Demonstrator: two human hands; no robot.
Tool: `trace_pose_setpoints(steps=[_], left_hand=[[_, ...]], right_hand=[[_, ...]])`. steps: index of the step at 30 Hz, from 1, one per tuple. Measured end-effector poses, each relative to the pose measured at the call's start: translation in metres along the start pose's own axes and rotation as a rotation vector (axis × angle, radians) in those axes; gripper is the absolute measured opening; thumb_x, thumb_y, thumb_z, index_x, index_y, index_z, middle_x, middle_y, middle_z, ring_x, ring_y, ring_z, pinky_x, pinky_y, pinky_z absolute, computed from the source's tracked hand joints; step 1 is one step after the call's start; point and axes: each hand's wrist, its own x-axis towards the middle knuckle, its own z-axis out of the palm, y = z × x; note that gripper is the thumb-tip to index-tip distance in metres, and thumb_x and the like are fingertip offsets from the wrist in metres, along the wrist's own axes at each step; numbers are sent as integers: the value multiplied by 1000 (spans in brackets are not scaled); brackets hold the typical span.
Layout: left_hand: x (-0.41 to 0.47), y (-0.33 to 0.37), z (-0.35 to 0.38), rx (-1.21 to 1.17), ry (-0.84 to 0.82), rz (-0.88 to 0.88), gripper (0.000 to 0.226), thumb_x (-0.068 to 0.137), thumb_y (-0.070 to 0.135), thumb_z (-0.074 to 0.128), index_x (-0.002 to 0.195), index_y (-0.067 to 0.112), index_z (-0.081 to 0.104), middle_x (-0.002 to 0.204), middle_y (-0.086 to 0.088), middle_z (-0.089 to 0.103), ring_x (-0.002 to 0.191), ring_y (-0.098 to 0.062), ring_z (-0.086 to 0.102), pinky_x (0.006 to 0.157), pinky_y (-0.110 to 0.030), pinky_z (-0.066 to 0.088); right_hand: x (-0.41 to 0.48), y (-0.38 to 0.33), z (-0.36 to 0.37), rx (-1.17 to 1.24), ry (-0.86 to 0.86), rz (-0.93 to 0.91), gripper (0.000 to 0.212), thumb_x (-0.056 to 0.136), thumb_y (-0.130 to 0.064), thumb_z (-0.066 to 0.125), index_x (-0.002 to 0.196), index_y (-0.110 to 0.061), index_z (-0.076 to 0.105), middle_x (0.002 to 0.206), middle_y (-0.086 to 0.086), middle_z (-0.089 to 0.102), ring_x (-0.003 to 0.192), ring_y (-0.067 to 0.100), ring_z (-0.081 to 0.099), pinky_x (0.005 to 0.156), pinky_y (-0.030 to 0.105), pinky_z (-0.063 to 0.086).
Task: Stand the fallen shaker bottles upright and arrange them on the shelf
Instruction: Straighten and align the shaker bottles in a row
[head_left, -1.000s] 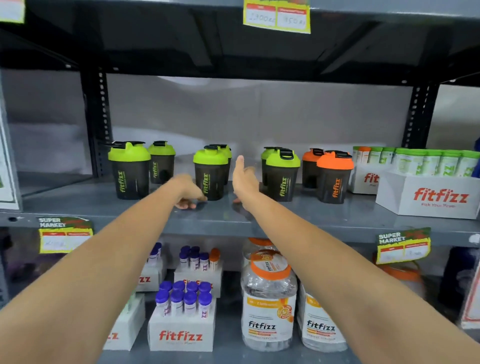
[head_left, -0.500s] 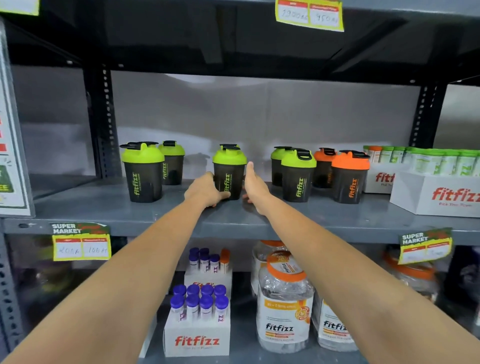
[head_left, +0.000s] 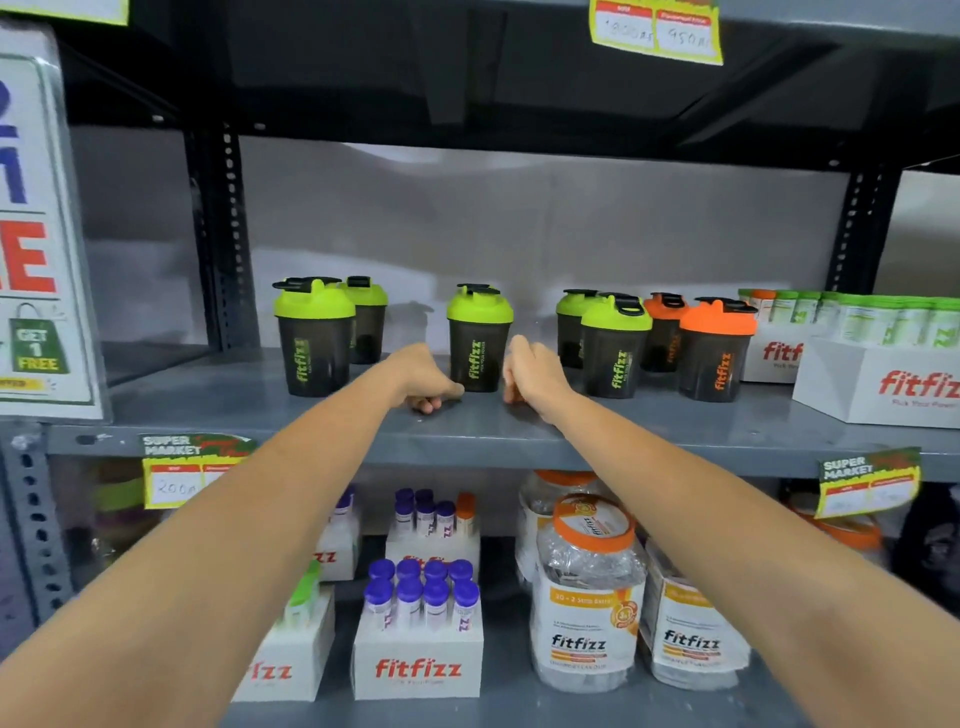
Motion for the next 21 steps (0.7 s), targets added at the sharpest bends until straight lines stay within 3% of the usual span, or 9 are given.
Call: trace_pose_setpoints(steps=[2,5,8,10,13,16,21], left_hand=[[-16,-11,-23,22,-119,-81,24,89,27,68,78,9,57,56,-2,48,38,-8,40,36,-17,32],[-36,-32,-59,137,-196,-230,35,91,38,63,68,16,49,53,4,40,41,-7,32,39,-17,19],[-48,-57,-87,338,-175,-341,37,93,41,58,68,18,45,56,5,37,41,-8,29,41,-19,19],[-52,-73,-101,358,-90,-359,33,94,32,58,70,14,44,60,1,37,46,-11,30,39,-19,24],[-49,-100,-108,195,108,-307,30,86,25,71,81,7,48,66,-7,44,51,-17,38,48,-24,31],[-39,-119,-102,10,228,-189,41,75,30,82,77,16,43,67,-9,53,54,-19,43,48,-24,31],[-29,-120,-92,47,295,-50,37,72,35,82,94,13,62,76,-11,67,52,-20,52,46,-24,34]], right_hand=[[-5,-5,10,-80,-42,-50,53,83,-37,27,39,-14,47,43,8,57,63,32,60,78,40,54],[-12,-20,26,-129,-44,-146,51,80,-42,31,41,-13,48,48,6,58,67,34,63,79,45,55],[-20,-44,51,-119,-83,-160,45,82,-40,34,50,-17,56,53,1,63,70,28,67,82,39,52],[-28,-60,72,-112,-149,-170,40,81,-39,31,59,-19,58,64,2,66,79,29,65,80,38,49],[-36,-73,105,-74,-206,-159,33,86,-38,30,71,-17,51,85,12,63,82,31,56,74,39,45],[-38,-75,123,-70,-145,-175,35,88,-43,35,76,-16,53,95,14,68,91,33,61,82,41,48],[-29,-71,134,-24,-260,-124,39,91,-41,42,95,-9,62,107,12,68,105,31,60,94,42,44]])
